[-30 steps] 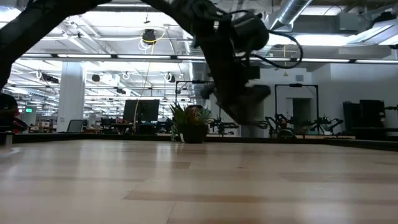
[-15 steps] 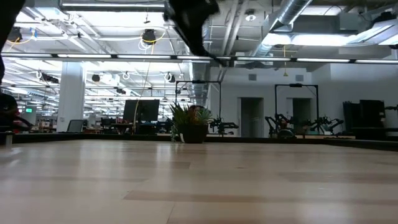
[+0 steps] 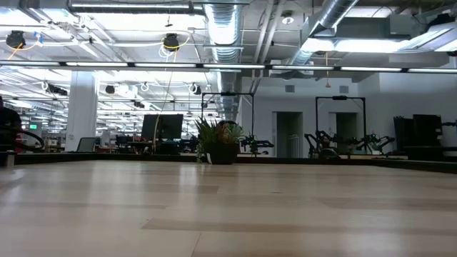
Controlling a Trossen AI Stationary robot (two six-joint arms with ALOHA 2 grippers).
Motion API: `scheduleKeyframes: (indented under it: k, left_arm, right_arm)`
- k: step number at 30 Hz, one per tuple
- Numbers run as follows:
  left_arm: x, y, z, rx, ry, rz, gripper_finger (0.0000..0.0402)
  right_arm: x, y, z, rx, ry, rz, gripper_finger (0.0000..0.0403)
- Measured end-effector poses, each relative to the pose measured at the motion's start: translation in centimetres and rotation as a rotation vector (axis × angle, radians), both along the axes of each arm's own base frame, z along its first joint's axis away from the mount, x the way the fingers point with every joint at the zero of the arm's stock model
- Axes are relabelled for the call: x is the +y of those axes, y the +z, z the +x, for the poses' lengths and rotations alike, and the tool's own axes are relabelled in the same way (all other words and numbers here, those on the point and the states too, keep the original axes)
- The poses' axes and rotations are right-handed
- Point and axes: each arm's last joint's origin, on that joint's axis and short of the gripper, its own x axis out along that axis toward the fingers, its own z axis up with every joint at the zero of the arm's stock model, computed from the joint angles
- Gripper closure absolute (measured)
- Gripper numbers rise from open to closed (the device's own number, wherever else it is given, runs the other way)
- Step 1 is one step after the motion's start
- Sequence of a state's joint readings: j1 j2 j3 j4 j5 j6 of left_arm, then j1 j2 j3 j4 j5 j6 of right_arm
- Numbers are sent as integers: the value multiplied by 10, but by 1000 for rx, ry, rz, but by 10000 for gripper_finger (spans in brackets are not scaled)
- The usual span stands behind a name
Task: Pick and place USB-C Cables
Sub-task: Put the black charger cable into the gray bin
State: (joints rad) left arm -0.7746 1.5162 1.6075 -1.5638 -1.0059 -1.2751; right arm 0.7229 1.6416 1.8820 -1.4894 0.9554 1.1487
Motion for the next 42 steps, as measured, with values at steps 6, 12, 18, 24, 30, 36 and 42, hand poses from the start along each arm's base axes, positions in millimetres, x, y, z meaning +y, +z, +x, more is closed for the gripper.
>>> scheduleKeyframes:
  k: [6,12,18,24,30,36,42]
  left_arm:
    - [-8,-55,-69,-322,-9,-155,372]
    - [-4,-120,-94,-553,-87,-187,372]
    - [1,-152,-105,-751,-186,-179,372]
    - [-1,-148,-107,-740,-212,-156,372]
    - [-1,-131,-109,-712,-243,-106,372]
    - [17,-93,-120,-654,-225,-200,372]
    - [39,-39,-144,-730,-354,-237,372]
  right_arm:
    - [8,-28,47,39,-1,-68,182]
    - [9,-57,116,4,56,-110,182]
    - [3,-72,189,-175,303,-40,182]
    - [-27,-86,237,-361,425,21,182]
    - [-47,-98,261,-485,465,55,182]
    - [-59,-103,269,-513,495,72,182]
    - [-66,-98,272,-572,615,115,163]
